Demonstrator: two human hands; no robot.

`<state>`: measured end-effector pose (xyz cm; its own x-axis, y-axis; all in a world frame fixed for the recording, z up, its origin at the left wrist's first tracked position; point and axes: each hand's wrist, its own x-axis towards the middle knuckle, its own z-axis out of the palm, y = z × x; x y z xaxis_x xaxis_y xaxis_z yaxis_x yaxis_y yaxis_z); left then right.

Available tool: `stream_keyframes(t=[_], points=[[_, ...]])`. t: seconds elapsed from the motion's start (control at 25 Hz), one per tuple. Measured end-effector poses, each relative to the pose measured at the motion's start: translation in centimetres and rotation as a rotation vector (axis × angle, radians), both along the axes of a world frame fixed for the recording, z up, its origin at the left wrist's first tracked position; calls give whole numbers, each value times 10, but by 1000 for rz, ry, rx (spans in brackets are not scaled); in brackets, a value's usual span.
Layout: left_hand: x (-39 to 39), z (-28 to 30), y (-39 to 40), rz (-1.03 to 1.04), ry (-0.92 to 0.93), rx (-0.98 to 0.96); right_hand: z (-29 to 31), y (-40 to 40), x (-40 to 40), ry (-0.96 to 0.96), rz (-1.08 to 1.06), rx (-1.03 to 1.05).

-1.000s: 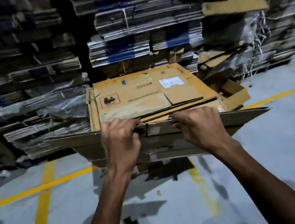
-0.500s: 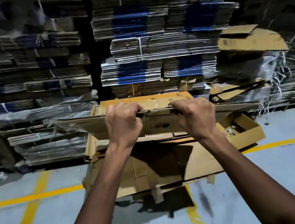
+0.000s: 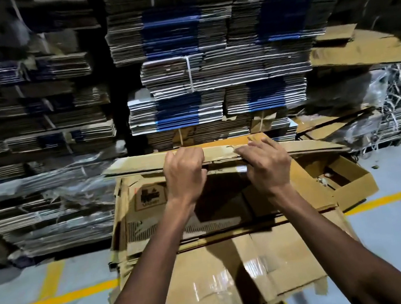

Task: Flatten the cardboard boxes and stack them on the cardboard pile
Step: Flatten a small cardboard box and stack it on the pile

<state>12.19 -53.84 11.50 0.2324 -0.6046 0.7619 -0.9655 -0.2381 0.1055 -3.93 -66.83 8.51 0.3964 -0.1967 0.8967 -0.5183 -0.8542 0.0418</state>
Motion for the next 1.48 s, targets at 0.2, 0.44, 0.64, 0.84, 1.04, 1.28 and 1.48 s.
stream_keyframes(t=[0.2, 0.44, 0.64, 0.84, 1.04, 1.28, 1.48], points=[[8, -84, -27, 6, 177, 154, -76, -31, 8, 261, -1, 250], [-12, -198, -15, 128, 528, 584, -159, -53, -21, 844, 90, 754], [-16, -216, -9, 226, 492, 845, -200, -55, -25, 915, 95, 893], [-10, -210, -23, 328, 383, 805, -192, -60, -7, 663, 146, 1053], [-2, -212, -28, 343, 439, 835, -197, -63, 4, 749, 42, 1197], [-7, -209, -15, 193, 549, 772, -191, -34, 7, 574, -30, 1123], [-29, -184, 25, 47, 758, 483, -179, 49, -2, 249, 36, 1107]])
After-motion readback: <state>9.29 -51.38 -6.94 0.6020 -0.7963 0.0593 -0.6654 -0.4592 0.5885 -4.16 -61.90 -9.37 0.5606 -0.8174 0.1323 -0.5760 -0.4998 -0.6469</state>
